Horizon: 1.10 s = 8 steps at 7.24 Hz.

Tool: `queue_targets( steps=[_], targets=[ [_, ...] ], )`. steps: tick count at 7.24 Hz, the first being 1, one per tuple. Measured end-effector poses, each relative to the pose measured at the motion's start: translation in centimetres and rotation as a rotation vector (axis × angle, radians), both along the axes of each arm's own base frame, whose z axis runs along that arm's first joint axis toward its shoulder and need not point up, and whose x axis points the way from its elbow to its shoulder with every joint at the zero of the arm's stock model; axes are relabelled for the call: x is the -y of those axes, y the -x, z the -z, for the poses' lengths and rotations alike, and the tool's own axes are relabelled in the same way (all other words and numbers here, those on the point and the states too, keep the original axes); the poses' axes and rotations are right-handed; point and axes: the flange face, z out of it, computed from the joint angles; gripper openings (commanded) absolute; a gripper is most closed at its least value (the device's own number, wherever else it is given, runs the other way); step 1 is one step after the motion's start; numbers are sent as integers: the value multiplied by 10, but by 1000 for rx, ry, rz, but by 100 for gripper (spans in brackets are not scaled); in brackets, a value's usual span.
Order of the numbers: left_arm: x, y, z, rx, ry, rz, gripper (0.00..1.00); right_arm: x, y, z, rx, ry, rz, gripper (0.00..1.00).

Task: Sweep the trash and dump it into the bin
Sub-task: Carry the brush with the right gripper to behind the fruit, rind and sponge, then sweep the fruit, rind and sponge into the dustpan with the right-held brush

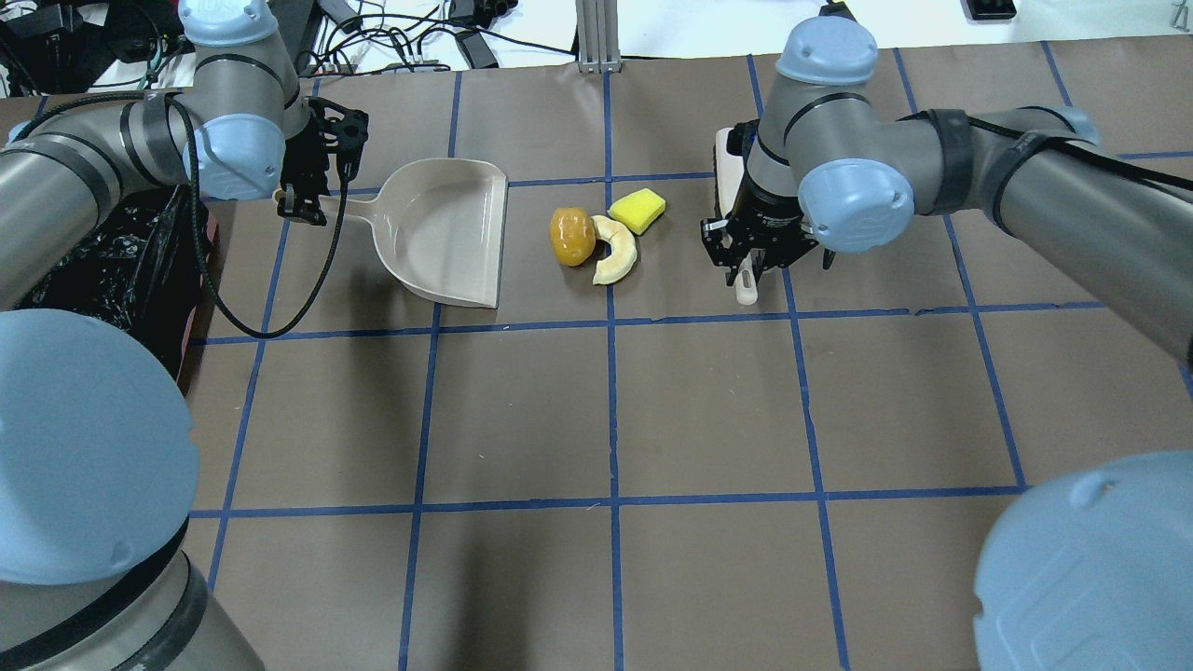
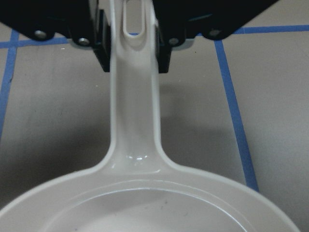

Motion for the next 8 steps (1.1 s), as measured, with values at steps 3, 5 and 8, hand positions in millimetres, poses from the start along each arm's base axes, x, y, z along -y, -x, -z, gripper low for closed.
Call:
queue_targets(
  steps=[3,5,8],
  targets=[
    [0,3,0,0,3,-21,5,-9,-41,20,2,-45,24,0],
    [0,3,1,1,3,-22,5,-18,-66,24,13,-66,90,0],
    [0,4,1,1,2,-22,5,-31,-103,24,42,-93,181,0]
  ],
)
